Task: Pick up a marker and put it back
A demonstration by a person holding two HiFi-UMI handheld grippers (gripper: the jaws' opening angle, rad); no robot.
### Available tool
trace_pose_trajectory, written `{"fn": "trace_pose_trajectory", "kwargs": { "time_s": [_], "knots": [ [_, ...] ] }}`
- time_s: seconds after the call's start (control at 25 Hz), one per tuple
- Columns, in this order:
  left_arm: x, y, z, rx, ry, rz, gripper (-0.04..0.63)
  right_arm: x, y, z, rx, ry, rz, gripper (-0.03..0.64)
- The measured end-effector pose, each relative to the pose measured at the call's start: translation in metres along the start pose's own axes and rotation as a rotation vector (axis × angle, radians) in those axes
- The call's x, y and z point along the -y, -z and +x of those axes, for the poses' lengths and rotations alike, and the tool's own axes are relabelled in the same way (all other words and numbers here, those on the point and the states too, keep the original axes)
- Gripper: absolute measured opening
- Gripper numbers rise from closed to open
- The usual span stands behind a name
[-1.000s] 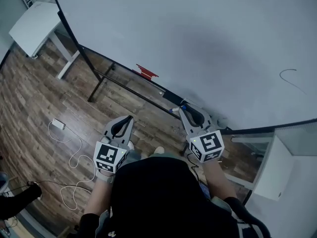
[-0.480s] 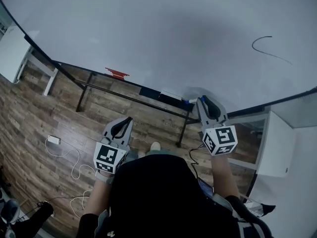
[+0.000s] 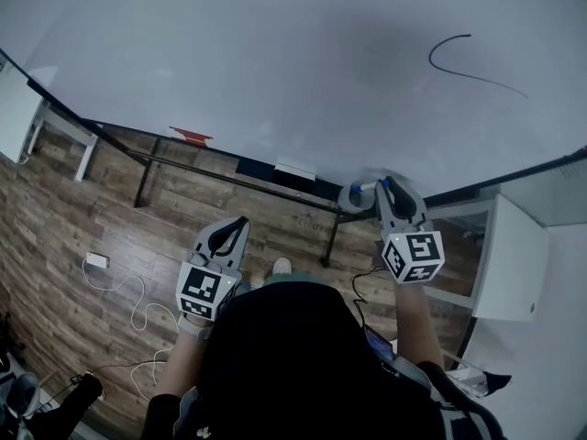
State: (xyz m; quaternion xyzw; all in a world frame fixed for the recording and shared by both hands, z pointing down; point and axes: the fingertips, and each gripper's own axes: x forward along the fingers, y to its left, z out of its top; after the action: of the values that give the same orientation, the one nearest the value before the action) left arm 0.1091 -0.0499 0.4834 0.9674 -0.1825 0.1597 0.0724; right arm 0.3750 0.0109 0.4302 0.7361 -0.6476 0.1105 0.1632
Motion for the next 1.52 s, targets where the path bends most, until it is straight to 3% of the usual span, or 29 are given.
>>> {"fn": "trace_pose_trajectory", "kwargs": {
  "time_s": [0.68,1.08,1.52],
  "knots": [
    [0.027,0.018,0.0,-0.034,-0.053,-0.027,0.026,0.011,0.088,0.028,-0.153,-0.072,-0.042,0.095],
    [0.028,0.022,-0.005,-0.04,-0.054,-0.049,0.026,-0.003,0.089,0.023,-0.147,-0.084,-0.039,0.095],
    [0.021,0.018,-0.013,-0.03,0.006,-0.042,0.026,-0.03,0.066,0.004,-0.109,-0.071,-0.034,0.098]
  ]
}}
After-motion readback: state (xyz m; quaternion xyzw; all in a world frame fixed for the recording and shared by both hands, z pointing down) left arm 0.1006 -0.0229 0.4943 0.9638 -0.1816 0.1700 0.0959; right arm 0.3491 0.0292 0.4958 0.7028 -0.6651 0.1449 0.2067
